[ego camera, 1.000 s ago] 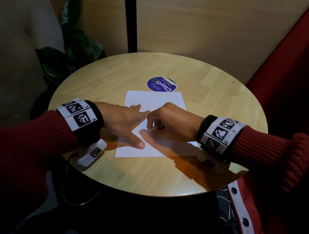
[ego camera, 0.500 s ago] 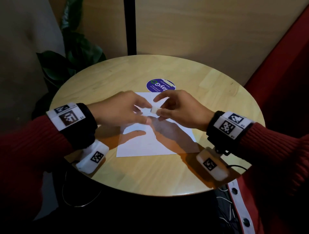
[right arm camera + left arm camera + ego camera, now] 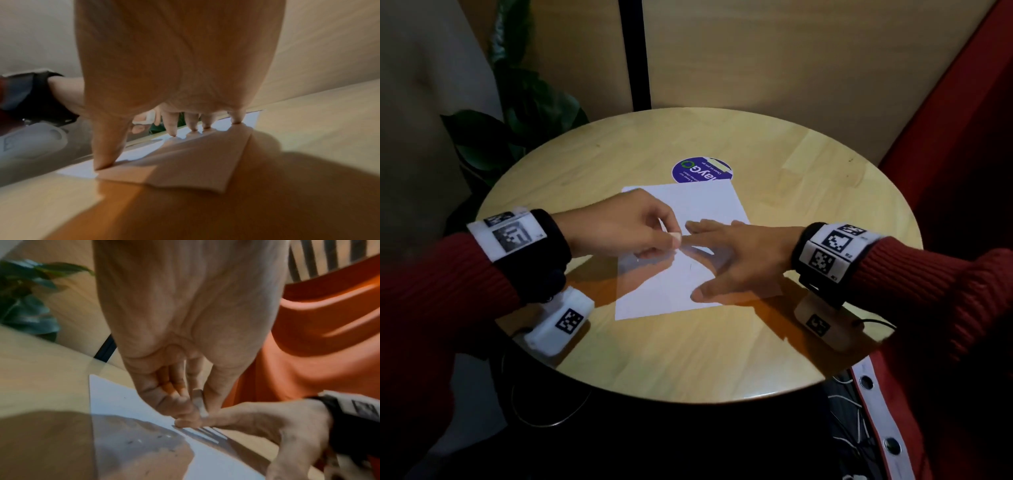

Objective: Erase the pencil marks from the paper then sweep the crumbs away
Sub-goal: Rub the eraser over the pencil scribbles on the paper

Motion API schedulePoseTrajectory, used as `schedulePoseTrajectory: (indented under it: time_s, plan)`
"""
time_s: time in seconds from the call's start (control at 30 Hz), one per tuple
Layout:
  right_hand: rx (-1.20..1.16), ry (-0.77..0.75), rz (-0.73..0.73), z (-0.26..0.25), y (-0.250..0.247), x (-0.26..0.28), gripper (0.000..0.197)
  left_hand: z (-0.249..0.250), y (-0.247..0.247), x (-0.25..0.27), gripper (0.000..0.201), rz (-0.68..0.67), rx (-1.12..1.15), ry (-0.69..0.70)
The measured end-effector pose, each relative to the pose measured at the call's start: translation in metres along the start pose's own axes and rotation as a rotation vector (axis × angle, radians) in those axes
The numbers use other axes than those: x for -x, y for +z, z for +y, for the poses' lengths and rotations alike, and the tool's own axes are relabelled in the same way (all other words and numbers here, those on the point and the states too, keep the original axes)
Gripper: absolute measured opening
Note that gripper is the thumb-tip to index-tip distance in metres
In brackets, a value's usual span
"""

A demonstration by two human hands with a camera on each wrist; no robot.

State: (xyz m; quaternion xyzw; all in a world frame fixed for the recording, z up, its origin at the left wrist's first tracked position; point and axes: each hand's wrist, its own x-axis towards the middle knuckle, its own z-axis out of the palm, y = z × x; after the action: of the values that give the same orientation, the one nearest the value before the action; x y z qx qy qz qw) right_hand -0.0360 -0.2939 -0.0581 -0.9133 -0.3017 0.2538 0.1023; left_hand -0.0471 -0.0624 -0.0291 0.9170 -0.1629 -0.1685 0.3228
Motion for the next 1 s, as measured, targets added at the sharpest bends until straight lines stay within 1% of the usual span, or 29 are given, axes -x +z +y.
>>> schedulePoseTrajectory:
  time_s: [0.03, 0.07, 0.1, 0.13, 0.17, 0.2, 0.3, 0.33, 0.37, 0.47, 0.5, 0.6, 0.63, 0.73, 0.77, 0.8, 0.87, 0.9, 0.93, 1.0]
  plan:
    - [0.034, 0.002, -0.005, -0.002, 0.001, -0.003, 0.095, -0.003, 0.0, -0.003, 0.012, -0.028, -0.147, 0.025]
    - [0.058, 0.008, -0.008, -0.005, 0.001, -0.005, 0.094, -0.007, -0.001, -0.006, 0.011, -0.022, -0.272, 0.04]
    - [0.074, 0.019, -0.01, -0.005, 0.002, -0.009, 0.094, -0.009, -0.002, -0.008, 0.007, 0.0, -0.331, 0.041]
    - [0.085, 0.03, -0.013, -0.006, 0.002, -0.01, 0.095, -0.011, -0.003, -0.008, 0.003, 0.014, -0.331, 0.038]
    - [0.09, 0.042, -0.016, -0.005, 0.002, -0.012, 0.097, -0.013, -0.003, -0.01, 0.008, 0.016, -0.302, 0.035]
    - [0.092, 0.05, -0.017, -0.005, 0.003, -0.013, 0.098, -0.013, -0.003, -0.01, 0.011, -0.012, -0.26, 0.042]
    - [0.098, 0.048, -0.013, -0.005, 0.004, -0.016, 0.098, -0.005, 0.0, -0.007, 0.008, -0.209, -0.179, 0.07]
    - [0.097, 0.046, -0.011, -0.006, 0.004, -0.016, 0.097, -0.003, 0.001, -0.008, 0.007, -0.225, -0.199, 0.086]
    - [0.095, 0.047, -0.012, -0.006, 0.003, -0.016, 0.096, -0.003, 0.001, -0.01, 0.007, -0.201, -0.234, 0.104]
    - [0.098, 0.058, -0.02, -0.007, 0.004, -0.016, 0.098, -0.005, 0.002, -0.012, 0.008, -0.059, -0.292, 0.135]
    - [0.099, 0.062, -0.023, -0.007, 0.004, -0.017, 0.099, -0.004, 0.004, -0.012, 0.009, -0.066, -0.287, 0.142]
    - [0.102, 0.064, -0.028, -0.008, 0.004, -0.017, 0.1, 0.001, 0.008, -0.007, 0.01, -0.222, -0.231, 0.139]
    - [0.109, 0.063, -0.035, -0.009, 0.005, -0.017, 0.101, 0.0, 0.005, -0.008, 0.01, -0.221, -0.235, 0.138]
    - [0.128, 0.061, -0.055, -0.01, 0.005, -0.016, 0.104, -0.006, -0.002, -0.013, 0.009, -0.073, -0.304, 0.152]
    - [0.133, 0.061, -0.059, -0.01, 0.005, -0.016, 0.104, -0.006, -0.001, -0.012, 0.009, -0.076, -0.3, 0.155]
    - [0.133, 0.061, -0.061, -0.01, 0.004, -0.016, 0.104, -0.005, 0.002, -0.012, 0.009, -0.12, -0.286, 0.163]
    - [0.125, 0.063, -0.067, -0.011, 0.003, -0.015, 0.103, -0.001, 0.005, -0.009, 0.009, -0.251, -0.252, 0.161]
    - [0.126, 0.065, -0.067, -0.011, 0.003, -0.014, 0.103, 0.0, 0.003, -0.009, 0.008, -0.269, -0.245, 0.156]
    - [0.129, 0.066, -0.069, -0.012, 0.003, -0.014, 0.104, -0.002, 0.0, -0.011, 0.008, -0.242, -0.25, 0.153]
    - [0.133, 0.068, -0.071, -0.013, 0.004, -0.014, 0.105, -0.006, -0.004, -0.014, 0.01, -0.135, -0.276, 0.159]
